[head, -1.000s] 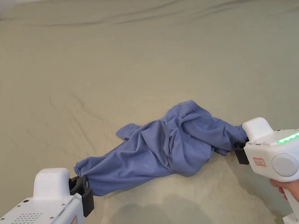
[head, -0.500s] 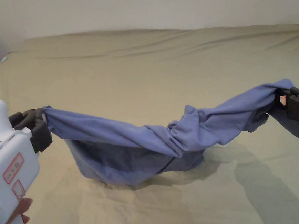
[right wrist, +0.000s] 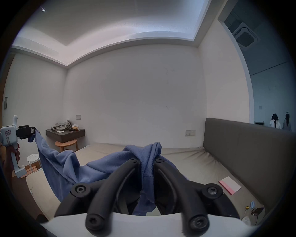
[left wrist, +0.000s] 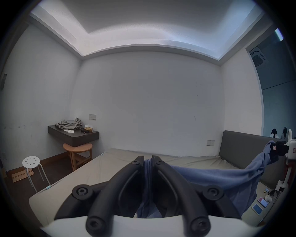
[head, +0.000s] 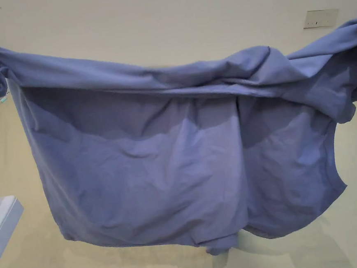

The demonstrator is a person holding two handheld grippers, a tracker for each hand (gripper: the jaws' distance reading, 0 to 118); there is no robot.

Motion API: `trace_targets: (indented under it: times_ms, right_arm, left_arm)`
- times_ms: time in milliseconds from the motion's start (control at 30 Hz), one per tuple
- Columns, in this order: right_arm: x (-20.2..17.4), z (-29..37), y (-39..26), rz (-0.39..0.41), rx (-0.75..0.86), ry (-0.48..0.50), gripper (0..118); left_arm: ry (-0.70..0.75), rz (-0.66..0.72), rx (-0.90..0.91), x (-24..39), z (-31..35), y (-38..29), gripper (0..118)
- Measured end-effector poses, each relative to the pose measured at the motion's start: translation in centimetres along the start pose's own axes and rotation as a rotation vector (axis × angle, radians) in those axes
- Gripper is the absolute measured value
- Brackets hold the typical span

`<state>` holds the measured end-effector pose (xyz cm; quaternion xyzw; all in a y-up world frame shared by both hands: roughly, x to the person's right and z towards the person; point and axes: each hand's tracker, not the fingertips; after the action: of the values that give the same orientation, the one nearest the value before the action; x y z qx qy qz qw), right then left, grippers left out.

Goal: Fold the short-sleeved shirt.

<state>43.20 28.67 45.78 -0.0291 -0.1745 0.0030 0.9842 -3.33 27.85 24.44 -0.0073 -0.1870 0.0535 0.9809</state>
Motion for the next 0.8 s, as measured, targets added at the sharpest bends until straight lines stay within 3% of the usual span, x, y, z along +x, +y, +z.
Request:
trace_targets:
  times_ms: [267, 467, 567, 800]
  right_arm:
    - [0.0, -4.6, 3.9, 0.099, 0.033, -0.048, 15]
    - [0.4, -9.6, 5.9, 0.145, 0.042, -0.104, 15]
    - [1.1, -12.6, 6.4, 0.138, 0.032, -0.125, 15]
    - [2.1, -19.5, 5.9, 0.157, 0.002, -0.171, 15]
  left_arm:
    - [-0.012, 0.035, -0.005, -0.5, -5.1, 3.1, 8]
    - [0.016, -0.015, 0.002, 0.5, -9.8, 4.4, 7]
    - [0.040, -0.023, -0.005, 1.3, -12.5, 4.7, 0]
    - [0.040, -0.084, -0.032, 4.6, -18.0, 2.8, 0]
